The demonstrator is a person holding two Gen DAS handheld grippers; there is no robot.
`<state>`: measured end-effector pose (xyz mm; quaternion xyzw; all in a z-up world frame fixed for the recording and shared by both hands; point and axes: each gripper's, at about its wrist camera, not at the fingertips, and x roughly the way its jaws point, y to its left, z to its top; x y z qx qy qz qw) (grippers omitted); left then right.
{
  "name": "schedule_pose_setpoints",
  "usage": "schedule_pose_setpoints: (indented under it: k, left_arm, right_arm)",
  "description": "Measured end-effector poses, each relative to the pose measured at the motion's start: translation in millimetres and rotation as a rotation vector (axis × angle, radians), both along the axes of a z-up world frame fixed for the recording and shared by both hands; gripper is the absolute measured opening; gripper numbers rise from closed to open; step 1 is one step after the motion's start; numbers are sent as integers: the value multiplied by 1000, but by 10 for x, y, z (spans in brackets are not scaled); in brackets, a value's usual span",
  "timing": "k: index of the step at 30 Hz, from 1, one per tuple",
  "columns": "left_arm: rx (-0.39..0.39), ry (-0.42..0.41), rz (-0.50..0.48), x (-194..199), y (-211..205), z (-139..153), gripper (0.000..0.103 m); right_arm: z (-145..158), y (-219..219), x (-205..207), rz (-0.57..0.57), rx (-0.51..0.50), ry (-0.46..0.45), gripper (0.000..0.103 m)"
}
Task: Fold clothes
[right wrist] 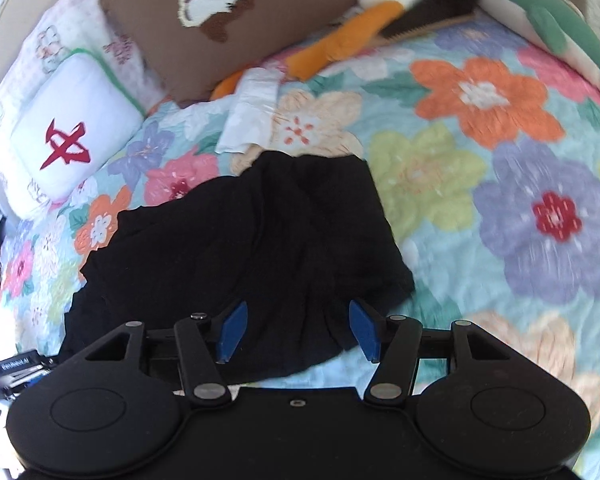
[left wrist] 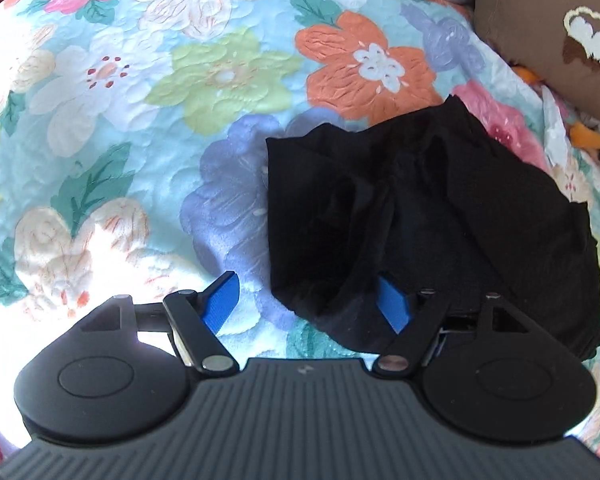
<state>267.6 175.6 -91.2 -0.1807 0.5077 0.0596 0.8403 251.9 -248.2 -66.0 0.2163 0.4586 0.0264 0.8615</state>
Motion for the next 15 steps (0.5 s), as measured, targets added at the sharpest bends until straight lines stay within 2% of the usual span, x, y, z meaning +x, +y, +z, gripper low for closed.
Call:
schedule_pose_setpoints:
  k: [2,5,7,10,12,14,15]
  left_arm:
    - [48,-51,-74,42,-109,-68,74]
    - [89,-47,-95,77,-192,-214,75]
    - [76,-79,-68,62,-167,-228,78]
    - [5,-112,-4,74,-71,-235,83]
    - [-41,-127,30,79,-4,-258,83]
    - [-62,-141,46,85,31,-273,78]
    - [-73,-147,38,94,28,-279,58]
  right_arm:
    - [-83,-76,-25,-46,41,0,63]
    - [-226,-148,-2,-70,54,-9,63]
    - [-362,-226,2,-126,77,24,63]
    - [-632,-398,-35,-229,271,71,63]
    - [-746,-439,-69,-266,352,49,66]
    - [-797,-435,-75,-282,393,8,76]
    - [-814,-422,-69,-287,408,-14,80]
